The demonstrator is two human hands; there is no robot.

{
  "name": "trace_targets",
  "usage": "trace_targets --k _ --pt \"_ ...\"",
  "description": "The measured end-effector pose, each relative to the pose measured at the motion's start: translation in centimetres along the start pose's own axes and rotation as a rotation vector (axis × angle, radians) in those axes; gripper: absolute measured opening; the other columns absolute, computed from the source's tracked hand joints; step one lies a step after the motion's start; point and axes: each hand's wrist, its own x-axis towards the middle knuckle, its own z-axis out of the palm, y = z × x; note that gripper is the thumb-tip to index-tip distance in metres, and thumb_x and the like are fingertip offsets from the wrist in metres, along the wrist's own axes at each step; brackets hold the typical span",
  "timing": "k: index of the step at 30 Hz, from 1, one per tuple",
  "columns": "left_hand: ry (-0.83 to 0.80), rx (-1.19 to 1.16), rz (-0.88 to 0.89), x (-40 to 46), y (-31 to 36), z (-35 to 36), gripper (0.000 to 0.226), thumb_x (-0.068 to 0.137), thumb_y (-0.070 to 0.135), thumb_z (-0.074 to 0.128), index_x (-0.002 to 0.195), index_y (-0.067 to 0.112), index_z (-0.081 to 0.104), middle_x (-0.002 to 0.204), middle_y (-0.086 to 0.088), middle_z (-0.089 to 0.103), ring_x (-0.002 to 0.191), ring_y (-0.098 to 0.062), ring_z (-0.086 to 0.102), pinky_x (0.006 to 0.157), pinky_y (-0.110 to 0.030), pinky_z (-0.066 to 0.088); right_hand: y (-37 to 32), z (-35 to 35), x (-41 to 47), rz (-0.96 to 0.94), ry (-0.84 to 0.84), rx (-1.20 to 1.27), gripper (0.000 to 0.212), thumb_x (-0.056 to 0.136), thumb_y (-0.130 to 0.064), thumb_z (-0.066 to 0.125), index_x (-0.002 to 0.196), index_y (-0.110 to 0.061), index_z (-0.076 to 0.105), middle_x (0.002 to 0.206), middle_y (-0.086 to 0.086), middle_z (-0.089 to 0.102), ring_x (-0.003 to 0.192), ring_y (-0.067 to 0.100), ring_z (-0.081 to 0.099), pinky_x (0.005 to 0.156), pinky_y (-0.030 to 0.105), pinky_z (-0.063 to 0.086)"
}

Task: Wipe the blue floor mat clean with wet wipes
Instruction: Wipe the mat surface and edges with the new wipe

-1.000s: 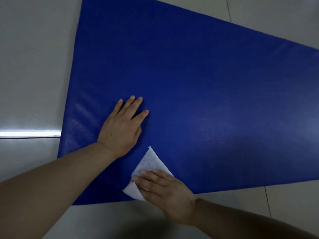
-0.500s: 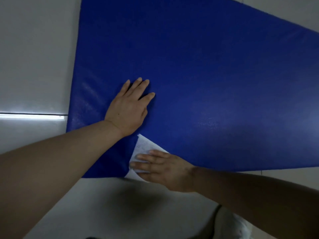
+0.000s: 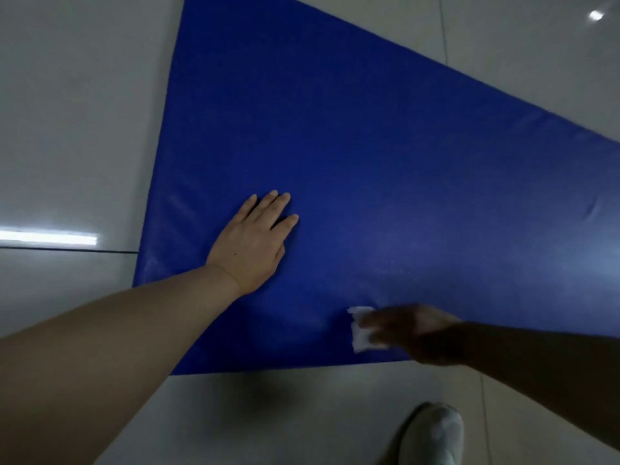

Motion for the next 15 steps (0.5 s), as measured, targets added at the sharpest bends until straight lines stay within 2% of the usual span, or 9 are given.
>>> trace_targets --k 1,3,4,6,8,10,11,13,15 --pt "0.002 0.01 0.002 0.1 0.0 -0.1 0.046 0.087 0.013 0.057 0.133 0.008 0.055 0.148 -0.016 0.04 0.138 -0.031 0.035 0.115 -0.045 0.02 0.4 -1.0 0.6 0.103 0.108 0.07 0.019 0.1 -0.042 0.04 0.109 -0.053 0.052 0.13 -0.024 0.049 0.118 -0.005 0.046 0.107 0.025 0.036" --pt "-0.031 0.034 -0.002 0.2 0.0 -0.3 0.047 0.089 0.016 0.054 0.136 0.01 0.052 0.151 -0.014 0.036 0.141 -0.029 0.031 0.117 -0.044 0.017 0.4 -3.9 2.4 0.396 0.429 0.26 0.028 0.098 -0.019 0.039 0.108 -0.037 0.059 0.121 -0.015 0.06 0.114 0.002 0.052 0.1 0.018 0.04" --pt "-0.061 0.043 -0.01 0.3 0.0 -0.4 0.049 0.092 0.019 0.049 0.14 0.013 0.047 0.154 -0.012 0.03 0.144 -0.026 0.025 0.118 -0.042 0.012 0.6 -5.1 3.2 0.488 0.567 0.437 0.034 0.092 -0.008 0.041 0.102 -0.032 0.063 0.113 -0.017 0.064 0.109 0.001 0.055 0.094 0.017 0.043" --pt "-0.084 0.056 -0.036 0.3 0.1 -0.7 0.05 0.096 0.025 0.041 0.145 0.016 0.04 0.158 -0.009 0.022 0.146 -0.024 0.017 0.119 -0.04 0.005 0.9 -7.9 4.1 0.731 0.8 0.825 0.04 0.09 0.001 0.039 0.087 -0.029 0.066 0.099 -0.021 0.069 0.096 -0.002 0.062 0.073 0.021 0.051" --pt "-0.097 0.084 -0.035 0.4 0.1 -1.0 0.05 0.095 0.027 0.042 0.143 0.016 0.042 0.157 -0.009 0.024 0.145 -0.024 0.019 0.118 -0.041 0.008 1.7 -9.7 4.5 0.947 0.836 1.041 0.038 0.093 0.0 0.04 0.092 -0.023 0.07 0.103 -0.006 0.071 0.091 0.012 0.065 0.065 0.023 0.049" --pt "-0.112 0.099 -0.026 0.5 0.1 -1.2 0.047 0.09 0.025 0.051 0.136 0.014 0.052 0.152 -0.012 0.034 0.141 -0.027 0.03 0.116 -0.043 0.016 2.5 -10.5 4.4 1.145 0.813 1.046 0.029 0.096 -0.003 0.042 0.11 -0.01 0.065 0.108 0.008 0.065 0.086 0.016 0.057 0.062 0.016 0.044" --pt "-0.104 0.096 -0.03 0.5 0.1 -1.1 0.047 0.087 0.024 0.057 0.132 0.012 0.056 0.149 -0.013 0.04 0.138 -0.028 0.035 0.114 -0.043 0.019 3.3 -10.5 4.2 1.225 0.803 1.036 0.03 0.096 -0.004 0.04 0.118 -0.005 0.061 0.114 0.015 0.063 0.087 0.017 0.052 0.063 0.017 0.043" --pt "-0.053 0.095 -0.027 0.5 0.1 -0.6 0.047 0.081 0.022 0.065 0.126 0.011 0.061 0.143 -0.014 0.046 0.133 -0.029 0.041 0.111 -0.043 0.021 5.0 -10.6 4.1 1.293 0.755 1.091 0.033 0.096 -0.003 0.039 0.124 0.003 0.055 0.125 0.024 0.057 0.088 0.021 0.048 0.073 0.028 0.045" --pt "0.011 0.096 -0.002 0.7 -0.1 0.0 0.048 0.075 0.021 0.069 0.122 0.01 0.064 0.14 -0.016 0.05 0.129 -0.028 0.04 0.108 -0.043 0.021 6.9 -10.5 3.6 1.289 0.735 1.15 0.034 0.096 -0.003 0.039 0.127 0.007 0.051 0.13 0.027 0.052 0.09 0.022 0.046 0.079 0.033 0.043"
